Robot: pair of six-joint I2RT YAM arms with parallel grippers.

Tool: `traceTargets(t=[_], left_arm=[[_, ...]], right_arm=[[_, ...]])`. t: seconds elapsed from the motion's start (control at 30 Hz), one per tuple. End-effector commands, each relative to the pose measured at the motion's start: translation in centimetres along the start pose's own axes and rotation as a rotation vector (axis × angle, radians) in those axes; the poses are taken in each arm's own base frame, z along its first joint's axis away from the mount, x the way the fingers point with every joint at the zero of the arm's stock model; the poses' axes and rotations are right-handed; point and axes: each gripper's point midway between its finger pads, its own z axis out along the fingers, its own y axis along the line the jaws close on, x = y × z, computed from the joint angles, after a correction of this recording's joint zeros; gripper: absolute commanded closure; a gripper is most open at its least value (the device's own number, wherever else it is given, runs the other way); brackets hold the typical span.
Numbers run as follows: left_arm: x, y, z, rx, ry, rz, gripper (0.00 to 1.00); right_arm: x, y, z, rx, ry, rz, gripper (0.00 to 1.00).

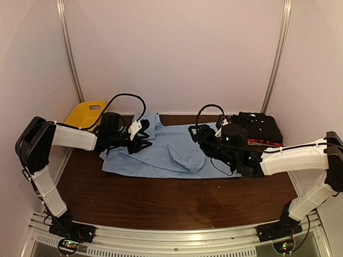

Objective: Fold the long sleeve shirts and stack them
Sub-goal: Fold the sleeve of the 1/3-folded shirt, then adjust the sleeve of the 1/3-folded shirt.

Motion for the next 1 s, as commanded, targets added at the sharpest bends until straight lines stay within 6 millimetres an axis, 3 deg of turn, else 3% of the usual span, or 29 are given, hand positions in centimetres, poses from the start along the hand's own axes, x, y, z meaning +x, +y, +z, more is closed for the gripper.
traceTargets(t=[0.0, 0.23, 0.4, 0.5, 0.63, 0.83, 0.97], left_arm=[[-3.6, 1.3, -1.8, -0.091, -0.109, -0.071, 0.54], [-2.6, 3.4, -2.0, -0.169, -0.002, -0.328, 0.47], [-2.9, 4.0, -3.6, -0.243, -0.011, -0.444, 0.37], [-3.4, 4.2, -4.9, -0.278, -0.03, -0.505, 0.3], [-3.7, 3.7, -5.7, -0.268, -0.052, -0.547, 0.24], [-3.2, 3.0, -6.3, -0.207, -0.102, -0.627, 0.13], [-2.7, 2.7, -6.3, -0.166, -0.115, -0.671, 0.11]], right_arm=[[0.0, -0.6, 0.5, 0.2, 0.117, -0.51, 0.27], [0.1, -3.5, 2.9, 0.34, 0.295, -0.822, 0.25], [-0.3, -8.4, 4.0, 0.501, 0.453, -0.934, 0.22], [-1.5, -11.7, 4.3, 0.568, 0.511, -0.893, 0.22], [-2.5, -14.6, 4.6, 0.583, 0.556, -0.813, 0.21], [-2.4, -17.1, 5.0, 0.532, 0.626, -0.69, 0.24], [-2.1, -18.1, 5.2, 0.504, 0.649, -0.633, 0.28]])
